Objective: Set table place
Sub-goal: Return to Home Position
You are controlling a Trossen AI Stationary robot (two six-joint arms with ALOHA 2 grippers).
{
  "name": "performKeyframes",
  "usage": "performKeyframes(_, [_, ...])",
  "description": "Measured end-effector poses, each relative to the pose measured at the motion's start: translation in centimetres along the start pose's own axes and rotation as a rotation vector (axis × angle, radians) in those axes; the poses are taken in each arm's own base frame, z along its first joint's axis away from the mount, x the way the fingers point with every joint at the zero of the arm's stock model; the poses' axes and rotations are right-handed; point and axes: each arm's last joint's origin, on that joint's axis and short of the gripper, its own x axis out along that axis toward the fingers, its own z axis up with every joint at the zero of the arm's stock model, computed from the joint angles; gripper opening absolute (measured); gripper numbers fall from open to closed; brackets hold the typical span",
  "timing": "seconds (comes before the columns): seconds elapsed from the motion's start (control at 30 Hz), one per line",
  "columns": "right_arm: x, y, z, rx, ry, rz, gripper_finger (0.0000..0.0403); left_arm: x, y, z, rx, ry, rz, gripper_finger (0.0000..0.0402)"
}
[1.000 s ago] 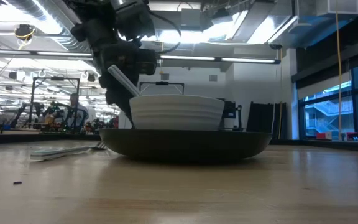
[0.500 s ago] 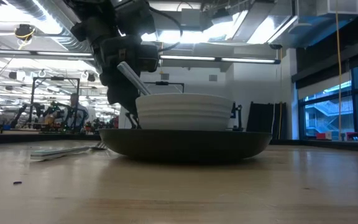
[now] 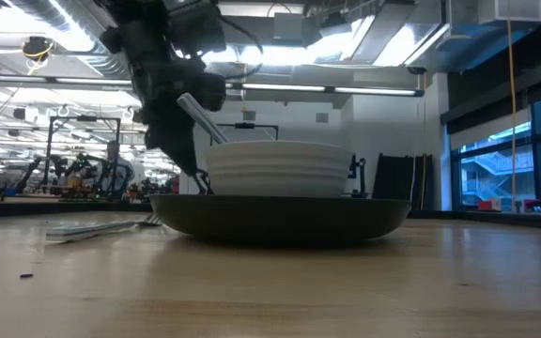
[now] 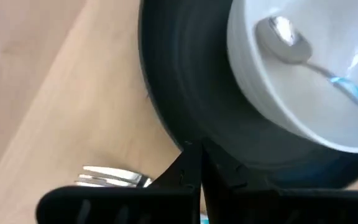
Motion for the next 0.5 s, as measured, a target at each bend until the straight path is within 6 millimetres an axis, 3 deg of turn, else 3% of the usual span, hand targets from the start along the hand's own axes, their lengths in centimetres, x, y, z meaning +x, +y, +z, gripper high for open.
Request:
performKeyframes(0.2, [0.0,0.1,0.0,0.002,0.015,0.027,0.0058,-4.8,0.3,-0.2,-0.067,-0.078,0.014,0.0000])
performKeyframes(0.5, [0.0,0.4,0.0,-0.008,0.047,0.111,0.0058,-18.2,-1.0,-0.1,-0.043,-0.474,-0.157,0.0000])
